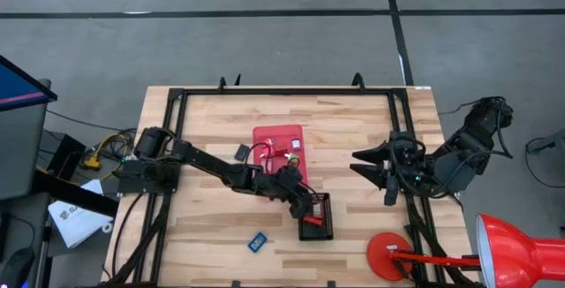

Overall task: Pick & Place Office items
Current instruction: Put the bottom black digital timer into the black bin, then put the blue digital timer into the black bin

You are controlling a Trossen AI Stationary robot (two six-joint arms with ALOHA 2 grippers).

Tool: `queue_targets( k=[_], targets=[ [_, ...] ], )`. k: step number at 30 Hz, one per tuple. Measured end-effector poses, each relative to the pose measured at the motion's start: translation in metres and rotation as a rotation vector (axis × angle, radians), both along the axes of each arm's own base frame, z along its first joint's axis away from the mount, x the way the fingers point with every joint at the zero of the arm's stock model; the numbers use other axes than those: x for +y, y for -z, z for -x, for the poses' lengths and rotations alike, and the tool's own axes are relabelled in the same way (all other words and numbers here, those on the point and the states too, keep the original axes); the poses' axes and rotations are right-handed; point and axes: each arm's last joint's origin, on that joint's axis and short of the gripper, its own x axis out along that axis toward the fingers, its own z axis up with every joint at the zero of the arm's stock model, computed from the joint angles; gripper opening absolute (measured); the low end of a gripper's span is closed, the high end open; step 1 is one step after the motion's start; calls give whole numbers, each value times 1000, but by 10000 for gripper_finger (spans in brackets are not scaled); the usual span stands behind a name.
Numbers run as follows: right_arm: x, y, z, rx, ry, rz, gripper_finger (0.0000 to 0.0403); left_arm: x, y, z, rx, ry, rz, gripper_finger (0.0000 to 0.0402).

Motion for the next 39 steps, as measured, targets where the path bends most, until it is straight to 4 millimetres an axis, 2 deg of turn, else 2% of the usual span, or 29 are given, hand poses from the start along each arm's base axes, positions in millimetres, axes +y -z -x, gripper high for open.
queue_targets(
  k=[11,22,25,28,32,35,39],
  targets=[
    [2,0,1,0,-7,8,170,4,0,-1,-4,0,-19,174],
    [1,1,2,13,-6,19,170,5,-5,-4,-57,1,-24,224],
    [1,2,2,13,-4,14,170,6,-12,2,-25,14,-31,236],
    [1,2,2,12,-3,10,170,8,-29,15,38,44,-33,243],
    [1,1,2,6,12,3,170,1,-60,47,135,118,-15,243],
    [2,1,3,0,24,8,170,-16,-78,77,222,160,21,242],
    [4,1,6,-10,47,20,170,-47,-87,111,330,170,102,245]
  ],
)
